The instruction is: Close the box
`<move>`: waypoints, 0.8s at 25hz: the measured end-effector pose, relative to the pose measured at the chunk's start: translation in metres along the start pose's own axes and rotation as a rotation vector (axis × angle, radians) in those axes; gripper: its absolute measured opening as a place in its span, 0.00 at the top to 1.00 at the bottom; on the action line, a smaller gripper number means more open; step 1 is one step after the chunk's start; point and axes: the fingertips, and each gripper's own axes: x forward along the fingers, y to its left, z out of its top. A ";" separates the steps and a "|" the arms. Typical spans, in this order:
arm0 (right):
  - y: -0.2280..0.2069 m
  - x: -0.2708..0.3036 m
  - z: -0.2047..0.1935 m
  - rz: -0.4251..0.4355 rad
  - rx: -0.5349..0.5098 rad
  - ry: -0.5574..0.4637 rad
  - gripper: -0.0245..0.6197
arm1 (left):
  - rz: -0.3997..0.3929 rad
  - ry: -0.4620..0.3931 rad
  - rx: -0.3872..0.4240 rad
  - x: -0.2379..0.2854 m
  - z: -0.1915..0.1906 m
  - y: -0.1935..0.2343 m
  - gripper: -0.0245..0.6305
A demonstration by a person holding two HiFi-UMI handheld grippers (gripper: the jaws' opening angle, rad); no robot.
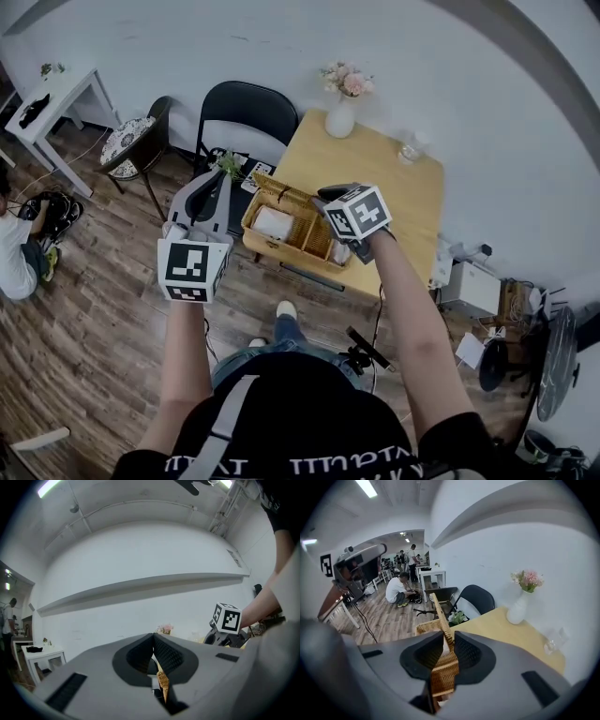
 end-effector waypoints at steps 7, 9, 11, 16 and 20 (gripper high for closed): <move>0.024 0.000 -0.014 0.095 -0.016 0.067 0.83 | -0.021 0.013 -0.002 -0.005 -0.005 -0.010 0.94; 0.032 0.002 -0.020 0.115 -0.040 0.086 0.83 | -0.020 0.014 -0.009 -0.008 -0.006 -0.010 0.94; 0.040 0.004 -0.025 0.137 -0.054 0.104 0.83 | -0.017 0.012 -0.015 -0.011 -0.005 -0.009 0.94; 0.052 0.009 -0.038 0.174 -0.059 0.132 0.82 | -0.012 0.027 -0.035 -0.014 -0.011 -0.009 0.94; 0.062 0.016 -0.049 0.200 -0.058 0.154 0.82 | -0.013 0.043 -0.048 -0.017 -0.020 -0.011 0.94</move>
